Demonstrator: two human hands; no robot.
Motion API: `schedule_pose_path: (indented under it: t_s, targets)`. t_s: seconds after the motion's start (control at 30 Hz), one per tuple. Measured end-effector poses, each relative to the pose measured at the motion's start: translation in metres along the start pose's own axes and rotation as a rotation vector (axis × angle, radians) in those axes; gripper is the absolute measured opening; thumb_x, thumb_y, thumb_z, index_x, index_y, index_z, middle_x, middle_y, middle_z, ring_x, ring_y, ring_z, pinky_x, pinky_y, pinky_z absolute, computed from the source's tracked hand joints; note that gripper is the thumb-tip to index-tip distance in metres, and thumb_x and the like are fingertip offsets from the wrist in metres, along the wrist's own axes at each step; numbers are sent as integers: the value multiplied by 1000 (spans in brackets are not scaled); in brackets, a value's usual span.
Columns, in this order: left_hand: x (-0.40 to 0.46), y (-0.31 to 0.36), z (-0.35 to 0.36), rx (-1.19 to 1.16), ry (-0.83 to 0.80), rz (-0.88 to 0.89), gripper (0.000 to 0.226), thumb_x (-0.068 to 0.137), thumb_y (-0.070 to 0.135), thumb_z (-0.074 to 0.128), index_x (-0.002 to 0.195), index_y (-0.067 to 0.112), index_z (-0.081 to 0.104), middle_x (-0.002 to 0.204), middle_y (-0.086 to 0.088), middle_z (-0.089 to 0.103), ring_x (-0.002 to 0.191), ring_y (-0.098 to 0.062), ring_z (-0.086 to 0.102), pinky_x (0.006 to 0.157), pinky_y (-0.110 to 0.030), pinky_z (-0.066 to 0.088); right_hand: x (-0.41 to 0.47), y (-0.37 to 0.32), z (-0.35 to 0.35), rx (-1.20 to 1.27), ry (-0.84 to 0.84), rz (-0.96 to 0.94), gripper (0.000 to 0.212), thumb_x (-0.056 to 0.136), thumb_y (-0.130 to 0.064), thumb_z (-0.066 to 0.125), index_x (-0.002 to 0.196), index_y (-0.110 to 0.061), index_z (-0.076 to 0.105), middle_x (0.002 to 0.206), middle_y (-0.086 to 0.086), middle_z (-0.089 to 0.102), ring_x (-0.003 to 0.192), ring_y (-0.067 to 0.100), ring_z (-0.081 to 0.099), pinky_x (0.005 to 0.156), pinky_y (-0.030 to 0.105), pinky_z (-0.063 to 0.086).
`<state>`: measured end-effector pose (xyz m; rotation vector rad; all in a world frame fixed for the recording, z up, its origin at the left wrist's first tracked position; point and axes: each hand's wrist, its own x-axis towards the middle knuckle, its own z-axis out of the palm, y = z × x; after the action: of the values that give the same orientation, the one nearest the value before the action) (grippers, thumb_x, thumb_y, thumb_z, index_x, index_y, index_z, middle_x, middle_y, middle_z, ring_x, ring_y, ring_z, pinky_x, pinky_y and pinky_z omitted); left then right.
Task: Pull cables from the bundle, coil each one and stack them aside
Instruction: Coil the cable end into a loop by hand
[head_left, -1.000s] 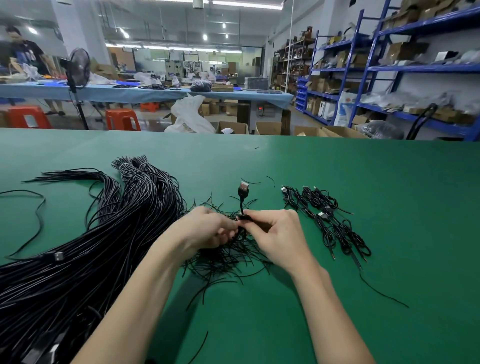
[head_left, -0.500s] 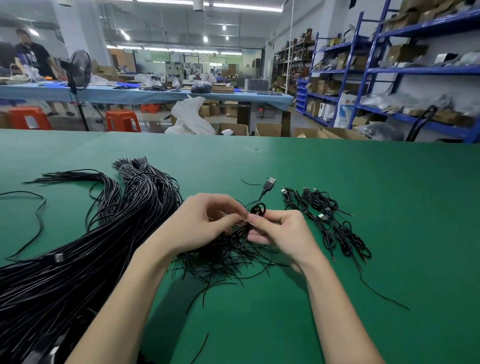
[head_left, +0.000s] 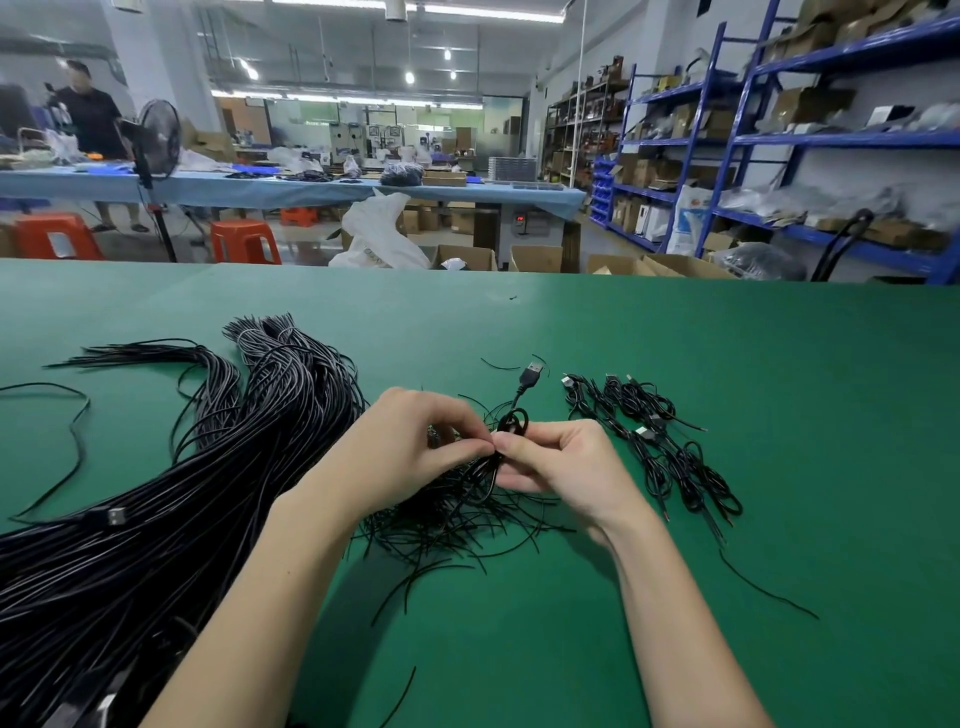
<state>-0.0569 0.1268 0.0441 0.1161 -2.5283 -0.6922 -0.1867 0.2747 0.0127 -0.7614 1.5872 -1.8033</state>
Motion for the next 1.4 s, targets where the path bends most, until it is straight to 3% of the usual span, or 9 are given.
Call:
schedule_pose_path:
  t_s: [0.27, 0.47, 0.53, 0.6, 0.83, 1.07, 1.2, 1.3, 1.4]
  targets:
    - [1, 4, -2, -3, -69, -66, 11, 88, 32, 77, 81, 24, 79, 71, 13, 73, 60, 2, 59, 58, -8, 39, -1, 1, -3, -84, -32, -73, 7, 87, -7, 77, 87, -12, 82, 82, 5, 79, 70, 14, 74, 69, 22, 61]
    - [3, 11, -6, 123, -67, -253, 19, 86, 34, 76, 70, 24, 77, 62, 11, 69, 55, 0, 57, 55, -12, 42, 5, 11, 5, -528, 90, -465, 15, 85, -23, 80, 88, -38, 78, 76, -14, 77, 66, 9, 71, 66, 22, 56]
    - [5, 16, -3, 215, -18, -288, 18, 86, 35, 75, 72, 24, 77, 64, 8, 69, 61, -4, 62, 64, -25, 54, 8, 16, 8, -556, 140, -564, 11, 86, -24, 78, 93, -33, 78, 79, -7, 77, 68, 22, 69, 63, 28, 55]
    - [6, 23, 2, 292, 41, -314, 14, 86, 36, 73, 79, 26, 79, 70, 5, 71, 69, -14, 67, 70, -32, 58, 10, 20, 11, -558, 213, -630, 11, 85, -22, 78, 95, -19, 81, 82, -12, 77, 64, 16, 69, 62, 22, 55]
    - [10, 29, 21, 315, 109, -248, 16, 96, 32, 64, 93, 24, 77, 80, -1, 73, 78, -25, 67, 74, -38, 55, 15, 22, 9, -555, 377, -657, 11, 86, -17, 78, 96, -12, 81, 89, -20, 73, 64, 21, 67, 64, 24, 54]
    - [9, 26, 35, 190, 226, -209, 10, 95, 23, 65, 91, 19, 73, 79, 4, 73, 75, -18, 67, 74, -36, 54, 14, 23, 7, -594, 415, -693, 9, 88, -18, 76, 93, -12, 80, 69, 2, 73, 58, 25, 60, 60, 30, 49]
    - [10, 28, 36, 2, 244, -366, 17, 90, 27, 72, 74, 21, 72, 60, 11, 67, 58, -3, 62, 54, -7, 41, 13, 24, 4, -581, 409, -717, 13, 88, -16, 76, 98, -11, 81, 74, 1, 76, 59, 19, 64, 60, 29, 52]
    - [11, 24, 32, -374, 197, -579, 17, 90, 24, 73, 74, 18, 75, 68, 4, 75, 59, -2, 65, 59, -10, 43, 10, 25, 4, -580, 396, -725, 16, 88, -13, 77, 103, -9, 80, 77, -13, 76, 65, 9, 69, 65, 23, 56]
    - [13, 27, 30, -1027, 153, -783, 6, 91, 4, 69, 87, 1, 73, 77, -8, 75, 60, -11, 65, 60, -18, 53, 11, 23, 4, -509, 377, -689, 15, 87, -13, 78, 102, -10, 81, 72, -32, 68, 70, 9, 71, 69, 17, 57]
